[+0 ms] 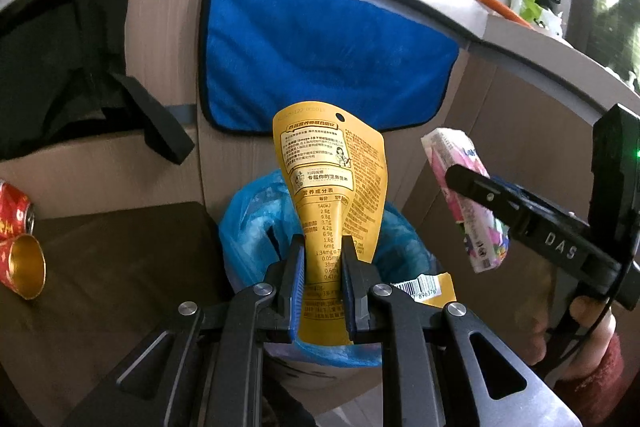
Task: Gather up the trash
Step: 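Carry the Kleenex pack and yellow packet over the blue-lined bin with both tools, then open both tools to drop the Kleenex pack and yellow packet into the bin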
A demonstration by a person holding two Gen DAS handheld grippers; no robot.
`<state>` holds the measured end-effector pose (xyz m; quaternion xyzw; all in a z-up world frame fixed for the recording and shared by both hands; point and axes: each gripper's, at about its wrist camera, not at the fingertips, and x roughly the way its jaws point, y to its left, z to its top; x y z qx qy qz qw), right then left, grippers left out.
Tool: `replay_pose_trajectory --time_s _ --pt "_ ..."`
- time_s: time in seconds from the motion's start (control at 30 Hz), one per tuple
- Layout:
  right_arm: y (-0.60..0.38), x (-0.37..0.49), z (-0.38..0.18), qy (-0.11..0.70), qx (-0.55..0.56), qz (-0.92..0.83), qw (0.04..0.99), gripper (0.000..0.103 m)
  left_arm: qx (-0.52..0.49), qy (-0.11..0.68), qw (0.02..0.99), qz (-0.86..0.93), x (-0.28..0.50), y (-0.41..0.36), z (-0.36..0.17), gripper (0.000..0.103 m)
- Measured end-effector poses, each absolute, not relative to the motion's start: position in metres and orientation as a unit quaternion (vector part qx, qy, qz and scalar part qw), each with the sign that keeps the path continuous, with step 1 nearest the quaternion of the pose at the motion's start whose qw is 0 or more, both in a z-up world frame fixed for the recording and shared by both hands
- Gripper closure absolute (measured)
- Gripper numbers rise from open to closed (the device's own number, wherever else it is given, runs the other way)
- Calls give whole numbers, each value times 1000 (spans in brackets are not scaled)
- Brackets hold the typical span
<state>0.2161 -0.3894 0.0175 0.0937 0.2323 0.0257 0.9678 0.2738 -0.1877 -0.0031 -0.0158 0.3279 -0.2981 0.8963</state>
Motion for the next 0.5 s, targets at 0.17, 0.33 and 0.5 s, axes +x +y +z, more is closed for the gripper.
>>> replay_pose_trajectory --time_s 0.17,0.33,0.5 --pt "-388 226 3 247 96 33 964 60 -15 338 893 -297 283 -191 -13 86" --pt "-386 233 -11 260 92 34 961 60 -16 344 891 -296 291 -196 -18 86" --pt "-391 242 -20 269 106 36 957 60 -16 353 887 -297 299 -199 -25 86"
